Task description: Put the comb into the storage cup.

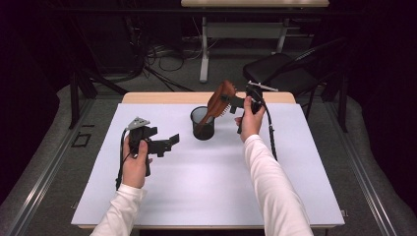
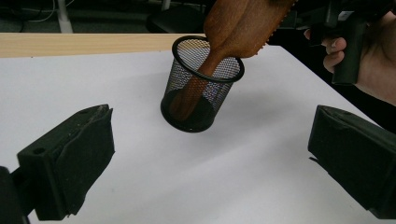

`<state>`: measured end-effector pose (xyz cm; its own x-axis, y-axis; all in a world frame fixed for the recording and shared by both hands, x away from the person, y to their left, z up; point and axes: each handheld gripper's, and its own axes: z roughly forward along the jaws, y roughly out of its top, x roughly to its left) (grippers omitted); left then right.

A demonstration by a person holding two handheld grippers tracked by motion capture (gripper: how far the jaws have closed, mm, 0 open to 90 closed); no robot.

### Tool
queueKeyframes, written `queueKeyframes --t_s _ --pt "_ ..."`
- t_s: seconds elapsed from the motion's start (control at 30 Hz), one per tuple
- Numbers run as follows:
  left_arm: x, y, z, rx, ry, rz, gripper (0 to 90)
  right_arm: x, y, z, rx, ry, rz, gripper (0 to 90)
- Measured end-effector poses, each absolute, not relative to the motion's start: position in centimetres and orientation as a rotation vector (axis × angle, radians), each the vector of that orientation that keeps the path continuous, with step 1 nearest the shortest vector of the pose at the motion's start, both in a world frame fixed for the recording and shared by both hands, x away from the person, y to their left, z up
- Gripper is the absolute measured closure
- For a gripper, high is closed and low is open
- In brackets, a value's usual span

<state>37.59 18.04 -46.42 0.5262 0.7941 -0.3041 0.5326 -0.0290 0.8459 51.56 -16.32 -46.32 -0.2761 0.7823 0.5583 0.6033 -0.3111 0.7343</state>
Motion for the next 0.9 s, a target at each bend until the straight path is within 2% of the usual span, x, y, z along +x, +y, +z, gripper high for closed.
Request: queueKeyframes --t_s 0.17,0.9 --pt "37.5 18.2 -46.4 1.693 1.133 0.306 0.5 51.4 -16.3 -46.2 1.756 1.787 1.657 0.2" --pt "37.5 18.1 -46.6 1.702 1.132 0.297 0.5 50.3 -16.7 -44.7 1.676 1.866 1.497 0.0"
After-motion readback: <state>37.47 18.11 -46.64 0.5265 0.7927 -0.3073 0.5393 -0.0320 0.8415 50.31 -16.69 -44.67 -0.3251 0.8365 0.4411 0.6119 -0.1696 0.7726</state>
